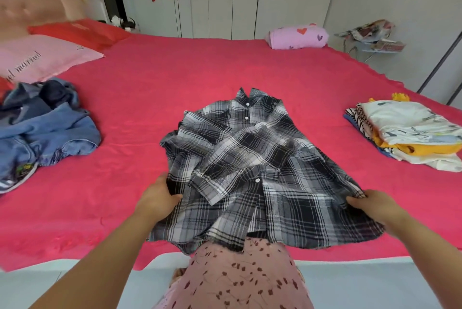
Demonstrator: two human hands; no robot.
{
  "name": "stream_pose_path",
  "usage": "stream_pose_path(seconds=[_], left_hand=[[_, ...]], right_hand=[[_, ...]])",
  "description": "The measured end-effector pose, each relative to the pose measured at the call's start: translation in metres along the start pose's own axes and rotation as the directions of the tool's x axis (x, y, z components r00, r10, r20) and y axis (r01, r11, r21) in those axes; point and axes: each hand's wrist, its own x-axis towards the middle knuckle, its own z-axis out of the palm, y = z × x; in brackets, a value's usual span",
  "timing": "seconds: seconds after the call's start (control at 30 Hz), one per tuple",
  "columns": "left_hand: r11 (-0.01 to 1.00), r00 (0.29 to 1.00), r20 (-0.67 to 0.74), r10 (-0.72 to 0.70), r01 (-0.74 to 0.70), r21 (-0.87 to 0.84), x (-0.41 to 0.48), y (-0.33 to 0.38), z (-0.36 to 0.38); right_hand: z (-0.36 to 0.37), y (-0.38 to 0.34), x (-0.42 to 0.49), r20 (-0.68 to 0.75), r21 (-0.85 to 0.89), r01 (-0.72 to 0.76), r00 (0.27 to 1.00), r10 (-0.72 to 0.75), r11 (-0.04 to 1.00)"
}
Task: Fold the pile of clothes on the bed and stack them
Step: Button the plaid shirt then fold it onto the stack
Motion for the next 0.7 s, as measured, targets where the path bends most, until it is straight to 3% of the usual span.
stream_pose_path(seconds=[0.1,0.17,0.33,0.5,0.53,0.6,0.7], left_hand=[[0.992,0.992,0.025,-0.121,0.122,-0.018,0.003,-0.005,0.000],[0.993,0.993,-0.010,-0.121,0.121,-0.003,0.006,-0.009,-0.001],[0.997,0.989,-0.139,0.046,-0.054,-0.052,0.015,0.014,-0.004],[0.920,0.970,-0.060,0.236,-0.243,-0.307,0.010,0.085,-0.016],[0.888,0.974,-0.013,0.225,-0.211,-0.408,0.010,0.097,-0.019],[0.731,0.974,0.164,0.158,-0.004,-0.682,0.014,0.115,-0.025],[0.472,0.892,0.431,0.137,0.324,-0.820,0.032,0.117,-0.040]], right_hand=[[-0.007,-0.008,-0.003,0.036,0.181,-0.043,0.999,0.037,0.982],[-0.007,-0.013,-0.006,0.059,0.276,-0.065,0.997,0.051,0.959],[0.008,-0.064,-0.020,0.023,0.424,0.044,0.998,-0.059,0.905],[0.054,-0.146,-0.050,-0.012,0.398,0.318,0.940,-0.342,0.860],[0.064,-0.161,-0.060,-0.004,0.370,0.372,0.917,-0.399,0.851],[0.087,-0.187,-0.078,0.027,0.281,0.490,0.855,-0.517,0.825],[0.128,-0.215,-0.097,0.111,0.221,0.612,0.758,-0.643,0.760]])
